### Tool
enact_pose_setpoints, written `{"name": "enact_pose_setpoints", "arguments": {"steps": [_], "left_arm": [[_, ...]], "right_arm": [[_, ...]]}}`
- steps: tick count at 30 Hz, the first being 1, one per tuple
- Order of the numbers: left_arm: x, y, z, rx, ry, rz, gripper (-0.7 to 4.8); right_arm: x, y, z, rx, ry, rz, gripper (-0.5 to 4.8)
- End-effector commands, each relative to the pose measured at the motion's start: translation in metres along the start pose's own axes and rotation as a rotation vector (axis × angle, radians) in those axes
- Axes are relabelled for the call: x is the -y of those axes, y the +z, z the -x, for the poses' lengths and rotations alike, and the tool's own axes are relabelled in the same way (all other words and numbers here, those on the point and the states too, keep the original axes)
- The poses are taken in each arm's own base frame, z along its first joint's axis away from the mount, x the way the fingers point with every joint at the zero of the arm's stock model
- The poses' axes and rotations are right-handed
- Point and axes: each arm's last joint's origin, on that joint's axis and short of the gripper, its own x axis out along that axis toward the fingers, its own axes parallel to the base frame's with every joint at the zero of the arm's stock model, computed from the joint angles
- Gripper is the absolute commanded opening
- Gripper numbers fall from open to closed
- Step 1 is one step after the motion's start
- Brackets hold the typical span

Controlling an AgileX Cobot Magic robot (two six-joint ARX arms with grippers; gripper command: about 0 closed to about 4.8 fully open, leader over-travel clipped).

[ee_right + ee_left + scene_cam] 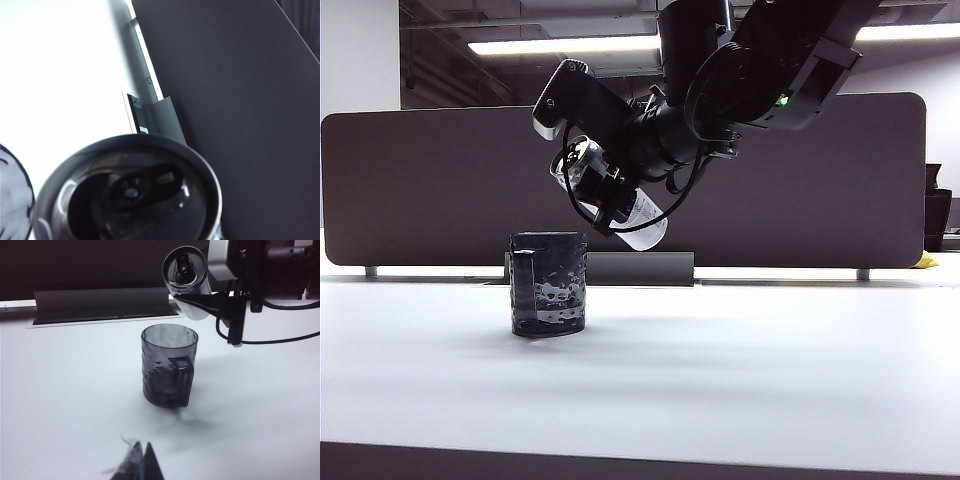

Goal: Pick up the metal can, pour some water into the cup, then place the can back on the table.

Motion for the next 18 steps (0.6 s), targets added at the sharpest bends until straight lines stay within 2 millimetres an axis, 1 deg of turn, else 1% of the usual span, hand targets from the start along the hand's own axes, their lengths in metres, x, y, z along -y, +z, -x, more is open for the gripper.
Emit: {"name": "enact_pose_setpoints", "arguments": {"steps": [1, 5, 18], "left_arm": [[0.0, 0.001, 0.0, 0.008, -0.002, 0.002, -0.05], [0.0, 0.001, 0.0, 0.008, -0.001, 0.002, -0.05], [0.0, 0.001, 0.0, 0.008, -0.002, 0.002, -0.05]], "right_arm": [[0.0071, 0.0112, 0.0005, 0.045, -0.051, 0.047, 2.42], [0.0044, 0.0154, 0.0003, 0.054, -0.046, 0.064, 2.42], [0.004, 0.0159, 0.0002, 0.048, -0.051, 0.116, 2.42]]}}
